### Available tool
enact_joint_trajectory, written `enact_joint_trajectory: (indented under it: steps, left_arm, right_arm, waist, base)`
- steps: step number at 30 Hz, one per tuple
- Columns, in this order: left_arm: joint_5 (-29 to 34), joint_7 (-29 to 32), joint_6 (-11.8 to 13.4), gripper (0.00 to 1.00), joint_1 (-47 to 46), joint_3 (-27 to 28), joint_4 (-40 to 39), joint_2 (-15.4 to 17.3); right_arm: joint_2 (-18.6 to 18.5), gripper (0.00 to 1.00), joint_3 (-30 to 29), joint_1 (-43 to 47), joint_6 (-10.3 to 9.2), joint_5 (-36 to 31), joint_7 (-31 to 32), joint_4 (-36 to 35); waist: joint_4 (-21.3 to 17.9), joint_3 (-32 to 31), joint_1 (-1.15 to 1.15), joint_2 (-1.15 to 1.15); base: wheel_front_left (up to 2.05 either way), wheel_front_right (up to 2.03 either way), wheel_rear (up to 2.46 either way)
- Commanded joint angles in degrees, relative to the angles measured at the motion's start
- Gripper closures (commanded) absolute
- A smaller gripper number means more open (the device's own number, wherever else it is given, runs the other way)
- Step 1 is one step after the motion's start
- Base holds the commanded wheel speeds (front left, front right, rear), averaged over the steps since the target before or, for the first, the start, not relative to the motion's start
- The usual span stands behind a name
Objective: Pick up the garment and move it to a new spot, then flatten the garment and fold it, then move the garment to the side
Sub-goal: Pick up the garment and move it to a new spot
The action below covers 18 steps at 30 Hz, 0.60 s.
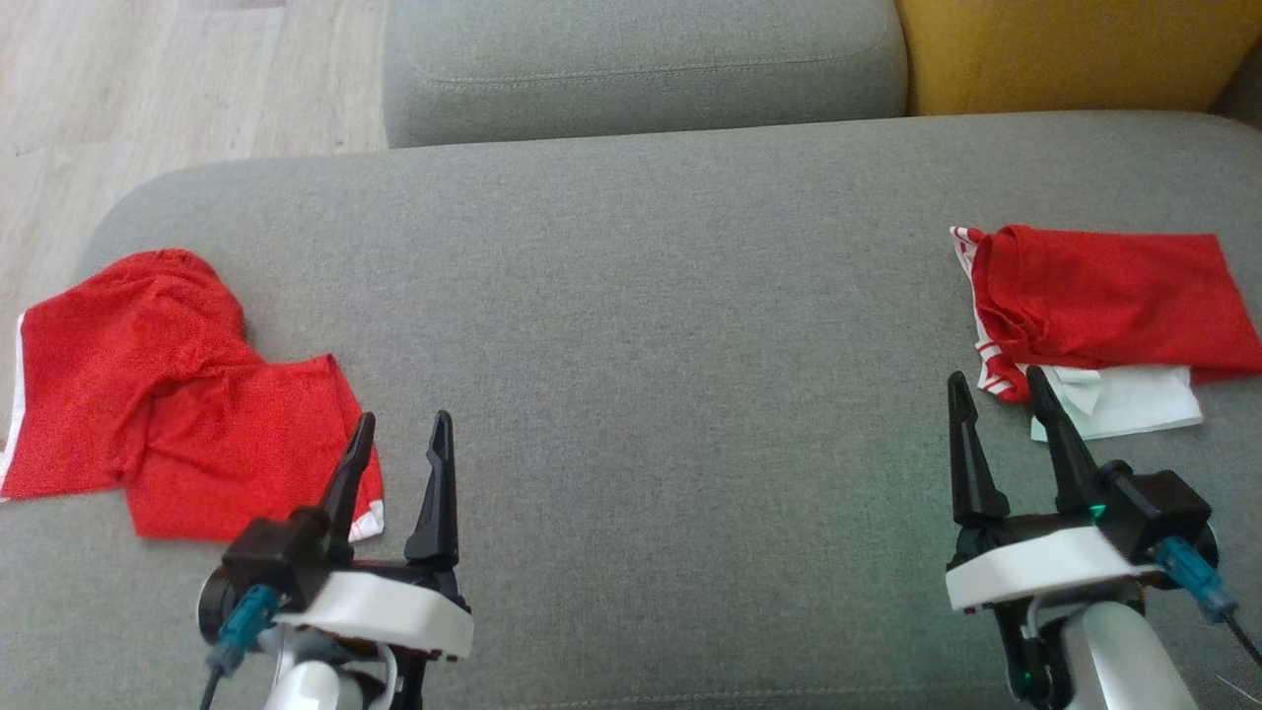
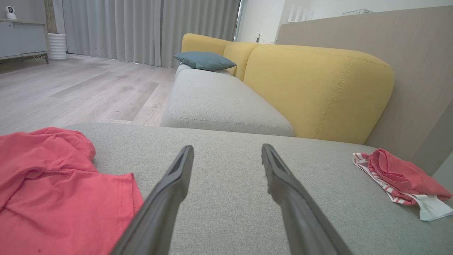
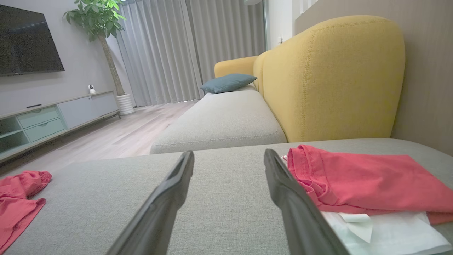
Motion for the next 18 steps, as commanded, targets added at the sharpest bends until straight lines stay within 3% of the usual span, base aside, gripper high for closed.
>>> enact_joint_trajectory:
  steps: [1,9,18]
  left_arm:
    - [-0.1,-0.7,0.3,0.00,-2.7,1.4,-1.8,0.3]
    - [-0.3,-0.7,0.4,0.00,-3.1,1.4,-1.7,0.3]
    - [-0.3,-0.7,0.6,0.00,-3.6,2.5,-1.8,0.3]
  right_arm:
    - [-0.1,0.00,1.1,-1.4,0.36,0.4,-0.6,-2.2]
    - [-0.1,0.00,1.1,-1.1,0.36,0.7,-0.6,-2.2]
    - [-0.1,0.00,2.2,-1.0,0.36,1.0,-0.6,-2.1]
  waist:
    - [0.0,0.0,0.00,0.00]
    - [0.4,0.3,0.00,0.00]
    - [3.9,0.6,0.00,0.00]
  base:
    - [0.00,0.00,0.00]
    - [0.00,0.00,0.00]
    - [0.00,0.00,0.00]
